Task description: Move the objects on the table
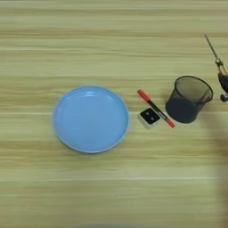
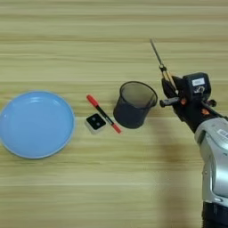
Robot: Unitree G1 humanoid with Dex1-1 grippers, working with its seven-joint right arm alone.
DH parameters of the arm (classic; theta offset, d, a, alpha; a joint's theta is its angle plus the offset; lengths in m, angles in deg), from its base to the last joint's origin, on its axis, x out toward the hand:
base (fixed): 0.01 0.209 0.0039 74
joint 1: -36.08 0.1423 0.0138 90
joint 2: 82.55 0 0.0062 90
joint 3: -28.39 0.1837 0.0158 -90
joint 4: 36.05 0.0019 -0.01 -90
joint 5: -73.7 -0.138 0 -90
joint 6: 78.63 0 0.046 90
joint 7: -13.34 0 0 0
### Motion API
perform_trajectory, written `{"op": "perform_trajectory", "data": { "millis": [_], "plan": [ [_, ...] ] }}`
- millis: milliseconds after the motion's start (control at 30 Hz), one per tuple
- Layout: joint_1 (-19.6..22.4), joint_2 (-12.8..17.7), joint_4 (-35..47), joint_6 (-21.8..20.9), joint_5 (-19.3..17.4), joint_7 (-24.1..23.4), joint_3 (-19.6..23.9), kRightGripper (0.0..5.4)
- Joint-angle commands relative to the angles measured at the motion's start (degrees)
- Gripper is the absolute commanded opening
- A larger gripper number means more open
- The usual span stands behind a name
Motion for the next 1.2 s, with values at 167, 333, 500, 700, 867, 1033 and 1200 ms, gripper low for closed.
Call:
{"op": "perform_trajectory", "data": {
  "millis": [167, 333, 500, 700, 867, 1033, 1200],
  "plan": [
    [0.17, 3.92, -4.6, -5.84, 0.78, -1.91, 1.86, 0.85],
    [-0.54, 3.49, -10.04, -7.55, 1.82, -2.4, -0.23, 0.85],
    [-0.87, 2.32, -14.86, -9.17, 2.6, -3.21, -1.9, 0.85],
    [-1.41, 2.3, -19.62, -11.5, 4.29, -4.18, -3.79, 0.85],
    [-1.55, 1.91, -22.4, -12.72, 4.69, -4.31, -5.34, 0.85],
    [-1.69, 1.79, -23.03, -13.36, 4.52, -4.24, -6.03, 0.85],
    [-1.84, 1.83, -23.09, -13.59, 4.38, -4.11, -6.49, 1.25]
  ]
}}
